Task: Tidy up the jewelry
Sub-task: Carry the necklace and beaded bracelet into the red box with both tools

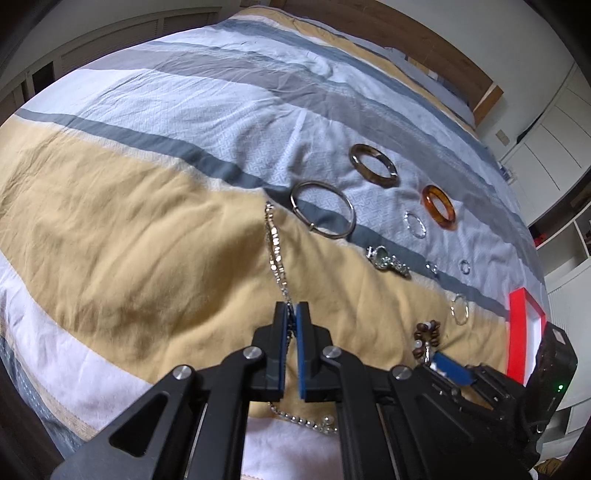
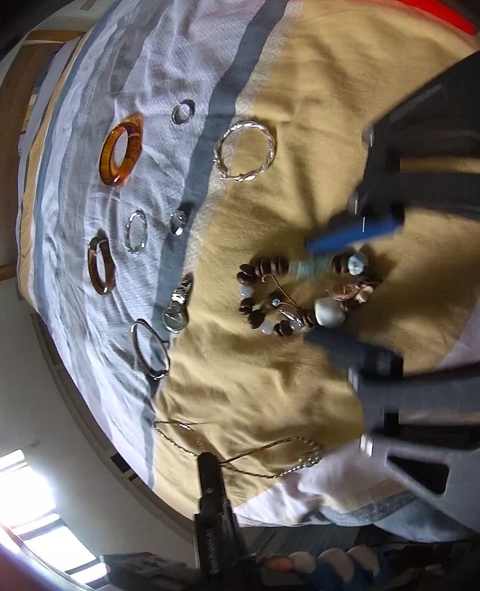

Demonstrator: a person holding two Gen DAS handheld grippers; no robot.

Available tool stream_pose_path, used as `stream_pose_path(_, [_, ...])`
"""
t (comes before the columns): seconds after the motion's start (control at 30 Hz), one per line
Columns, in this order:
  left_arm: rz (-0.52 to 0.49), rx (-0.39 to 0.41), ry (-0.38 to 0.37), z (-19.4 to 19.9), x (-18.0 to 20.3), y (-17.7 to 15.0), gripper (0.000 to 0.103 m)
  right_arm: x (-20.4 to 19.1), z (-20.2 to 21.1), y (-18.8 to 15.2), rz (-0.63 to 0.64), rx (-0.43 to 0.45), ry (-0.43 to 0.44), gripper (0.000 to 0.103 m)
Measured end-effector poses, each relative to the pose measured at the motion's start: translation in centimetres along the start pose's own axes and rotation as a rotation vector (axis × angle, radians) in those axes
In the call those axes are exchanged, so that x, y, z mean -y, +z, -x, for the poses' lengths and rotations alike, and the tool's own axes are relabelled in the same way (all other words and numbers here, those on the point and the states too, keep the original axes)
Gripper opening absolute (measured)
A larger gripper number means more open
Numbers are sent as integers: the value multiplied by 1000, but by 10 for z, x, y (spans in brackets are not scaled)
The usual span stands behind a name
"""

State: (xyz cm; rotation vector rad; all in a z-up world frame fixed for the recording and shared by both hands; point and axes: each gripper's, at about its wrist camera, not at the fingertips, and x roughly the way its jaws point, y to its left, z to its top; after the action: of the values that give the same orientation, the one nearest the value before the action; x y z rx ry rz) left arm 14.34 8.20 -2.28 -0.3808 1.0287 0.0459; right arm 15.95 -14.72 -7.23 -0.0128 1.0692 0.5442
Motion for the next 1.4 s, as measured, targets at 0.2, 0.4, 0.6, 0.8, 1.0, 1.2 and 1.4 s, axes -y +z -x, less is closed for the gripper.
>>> stream_pose_path(0.2, [-19,15,-22,13,10,-9,4,0,20,-8,0,29,40,16])
stream_pose_path(0.4, [-40,61,-51,45,25,-11,4,-12,66,-18,8,108,47,16])
stream_pose_path(0.6, [-94,105,-98,83,53,-18,4,-17,120,-28,9,199,17,16])
stream_pose_path(0.8, [-175,123,-165,113,106,-26,4,0,184,-42,-19,301,-30,16])
stream_pose_path(1.0, [-273,109,-265,128,192,-29,4,48,243,-57,-68,378,-119,16])
stream_pose_path(1.2, [-386,75,-358,117,294,-29,4,115,284,-64,-126,405,-222,16])
stream_pose_path(1.4, [-484,34,-410,77,395,-32,4,193,290,-59,-188,396,-285,16])
